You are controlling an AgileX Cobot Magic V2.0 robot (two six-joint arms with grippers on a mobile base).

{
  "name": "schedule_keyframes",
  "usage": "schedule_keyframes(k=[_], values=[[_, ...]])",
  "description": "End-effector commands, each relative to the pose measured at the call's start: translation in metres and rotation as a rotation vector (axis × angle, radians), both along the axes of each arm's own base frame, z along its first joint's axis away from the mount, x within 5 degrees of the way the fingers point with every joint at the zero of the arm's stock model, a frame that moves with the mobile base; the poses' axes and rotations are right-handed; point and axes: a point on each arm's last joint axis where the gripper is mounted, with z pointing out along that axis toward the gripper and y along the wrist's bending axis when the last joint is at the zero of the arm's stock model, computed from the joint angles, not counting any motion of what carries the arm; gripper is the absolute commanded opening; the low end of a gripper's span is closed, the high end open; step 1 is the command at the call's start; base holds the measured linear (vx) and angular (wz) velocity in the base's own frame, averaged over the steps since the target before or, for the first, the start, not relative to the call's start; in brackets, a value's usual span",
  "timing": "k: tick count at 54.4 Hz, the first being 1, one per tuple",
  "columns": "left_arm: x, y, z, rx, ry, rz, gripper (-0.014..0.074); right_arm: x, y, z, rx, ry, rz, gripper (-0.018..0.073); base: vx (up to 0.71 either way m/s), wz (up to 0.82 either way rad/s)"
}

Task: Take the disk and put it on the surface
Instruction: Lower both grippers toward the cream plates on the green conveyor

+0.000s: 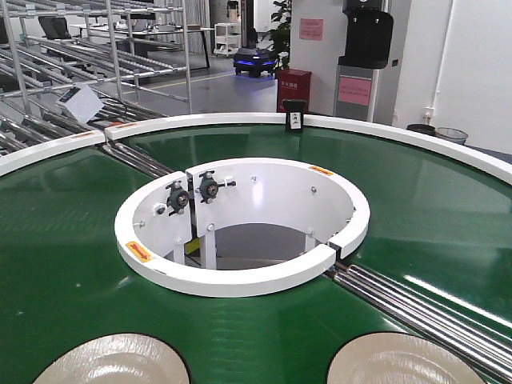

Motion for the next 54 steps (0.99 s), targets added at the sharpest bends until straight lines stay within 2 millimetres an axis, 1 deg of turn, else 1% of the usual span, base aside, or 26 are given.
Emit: schedule_keyframes(k=[1,19,27,34,37,47,54], values=[[-0.001,-0.001,0.016,0.007,-0.113,-0.018,-0.0008,0.0,0.002,0.006,-0.015,-0.081,0.018,-0.0008,0.0,0.0],[-0.001,-0.001,0.016,0.007,-0.113,-0.018,-0.0008,0.0,0.002,0.006,-0.015,-0.081,0.018,-0.0008,0.0,0.0],[-0.001,-0.002,0.019,0.007,-0.136,-0.024,-0.0008,0.001,0.002,0.008,-0.043,-0.103,0.025,-0.0008,0.0,0.0],[-0.002,-0.003,0.025,0.007,-0.205,-0.039,-0.0008,0.001,0.003,0.012,-0.044,-0.146,0.038,-0.0008,0.0,0.0],[-0.002,-0.005,0.031,0.008,-0.267,-0.054,-0.0008,0.001,0.004,0.014,-0.044,-0.176,0.046,-0.0008,0.0,0.0],[-0.007,-0.009,0.049,0.007,-0.477,-0.102,-0.0008,-0.001,0.009,0.029,-0.047,-0.343,0.094,-0.0008,0.0,0.0],[-0.01,-0.011,0.056,0.007,-0.555,-0.12,-0.0008,-0.003,0.01,0.038,-0.048,-0.4,0.106,-0.0008,0.0,0.0]])
